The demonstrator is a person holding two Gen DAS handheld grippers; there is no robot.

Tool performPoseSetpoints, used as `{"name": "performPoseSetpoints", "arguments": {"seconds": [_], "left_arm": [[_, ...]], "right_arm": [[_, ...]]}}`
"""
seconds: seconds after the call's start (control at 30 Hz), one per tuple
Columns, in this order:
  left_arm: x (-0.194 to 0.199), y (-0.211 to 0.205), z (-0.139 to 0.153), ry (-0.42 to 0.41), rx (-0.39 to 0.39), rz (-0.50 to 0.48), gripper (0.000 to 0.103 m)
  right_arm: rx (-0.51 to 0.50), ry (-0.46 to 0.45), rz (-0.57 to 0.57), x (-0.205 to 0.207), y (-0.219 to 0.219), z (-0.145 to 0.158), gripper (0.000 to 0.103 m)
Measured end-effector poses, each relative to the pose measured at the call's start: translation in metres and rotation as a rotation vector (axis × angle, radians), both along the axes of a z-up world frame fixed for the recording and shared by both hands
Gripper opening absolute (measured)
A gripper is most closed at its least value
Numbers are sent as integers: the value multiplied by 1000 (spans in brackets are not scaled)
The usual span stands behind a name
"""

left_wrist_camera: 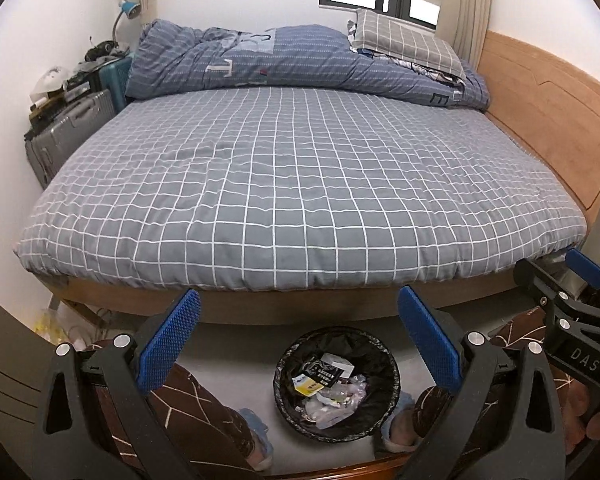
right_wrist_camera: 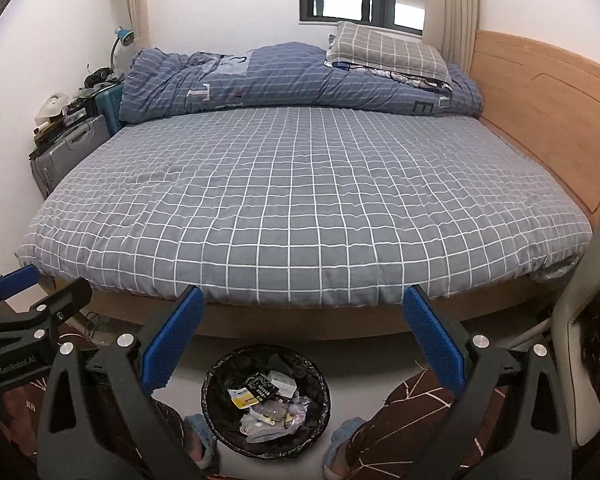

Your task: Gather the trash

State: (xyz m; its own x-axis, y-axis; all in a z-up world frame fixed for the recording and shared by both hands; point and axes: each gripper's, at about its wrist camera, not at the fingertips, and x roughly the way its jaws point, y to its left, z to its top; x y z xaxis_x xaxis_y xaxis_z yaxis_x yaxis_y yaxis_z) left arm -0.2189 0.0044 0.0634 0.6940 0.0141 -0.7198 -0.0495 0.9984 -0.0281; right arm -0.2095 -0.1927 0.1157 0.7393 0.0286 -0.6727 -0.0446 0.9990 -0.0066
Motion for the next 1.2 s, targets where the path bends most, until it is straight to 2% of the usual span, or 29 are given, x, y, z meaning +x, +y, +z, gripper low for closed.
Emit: {"name": "performPoseSetpoints", "arguments": {"seconds": [0.73, 1.2], "left_arm": [[-3, 1, 2, -12, 0, -7, 97], [0, -3, -4, 9, -4, -21, 97]], "right_arm": [[-2, 0, -8, 2, -1, -1, 96], [-4, 7, -6, 2, 0, -5, 96]]}}
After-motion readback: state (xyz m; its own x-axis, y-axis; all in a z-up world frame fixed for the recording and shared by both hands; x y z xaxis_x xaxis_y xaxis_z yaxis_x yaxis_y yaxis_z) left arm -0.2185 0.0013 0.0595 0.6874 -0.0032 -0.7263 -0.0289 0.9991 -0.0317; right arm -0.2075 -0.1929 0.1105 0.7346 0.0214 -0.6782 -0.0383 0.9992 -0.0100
